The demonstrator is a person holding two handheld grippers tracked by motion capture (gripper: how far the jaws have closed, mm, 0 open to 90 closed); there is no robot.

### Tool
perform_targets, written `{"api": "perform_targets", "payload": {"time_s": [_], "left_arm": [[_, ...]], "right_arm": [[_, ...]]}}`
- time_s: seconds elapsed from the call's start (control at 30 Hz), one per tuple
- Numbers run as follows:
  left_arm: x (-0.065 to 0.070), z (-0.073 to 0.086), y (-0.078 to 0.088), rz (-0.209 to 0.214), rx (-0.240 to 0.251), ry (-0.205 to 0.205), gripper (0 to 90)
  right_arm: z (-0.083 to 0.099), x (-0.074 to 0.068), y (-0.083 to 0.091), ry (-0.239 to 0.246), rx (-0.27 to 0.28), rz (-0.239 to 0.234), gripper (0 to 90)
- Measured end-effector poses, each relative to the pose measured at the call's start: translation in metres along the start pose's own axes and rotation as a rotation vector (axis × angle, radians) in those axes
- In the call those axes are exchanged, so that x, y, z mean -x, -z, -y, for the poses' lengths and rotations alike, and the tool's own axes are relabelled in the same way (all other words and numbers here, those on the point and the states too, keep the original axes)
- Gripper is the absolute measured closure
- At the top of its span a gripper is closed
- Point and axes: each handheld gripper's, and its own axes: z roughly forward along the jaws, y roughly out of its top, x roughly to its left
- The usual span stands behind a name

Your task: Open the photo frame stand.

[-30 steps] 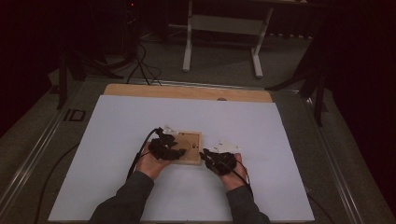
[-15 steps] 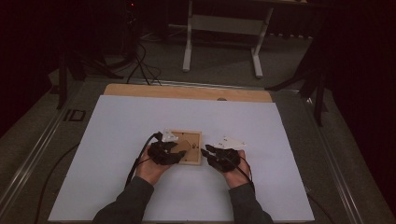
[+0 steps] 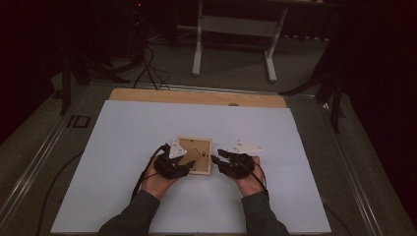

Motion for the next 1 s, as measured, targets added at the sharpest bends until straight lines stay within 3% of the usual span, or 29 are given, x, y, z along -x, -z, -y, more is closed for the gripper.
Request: {"api": "perform_targets", "payload": {"time_s": [0.5, 0.73, 1.0], "left_arm": [[0.012, 0.006, 0.007, -0.055, 0.04, -0.106, 53.3], [0.015, 0.009, 0.008, -0.065, 0.056, -0.127, 53.3], [0.016, 0.011, 0.009, -0.073, 0.072, -0.144, 53.3]], "right_arm": [[-0.011, 0.001, -0.008, -0.002, -0.006, -0.009, 58.8], [-0.016, 0.009, -0.024, -0.012, -0.058, -0.012, 52.1], [-0.02, 0.021, -0.035, -0.066, -0.077, -0.064, 45.3]]}}
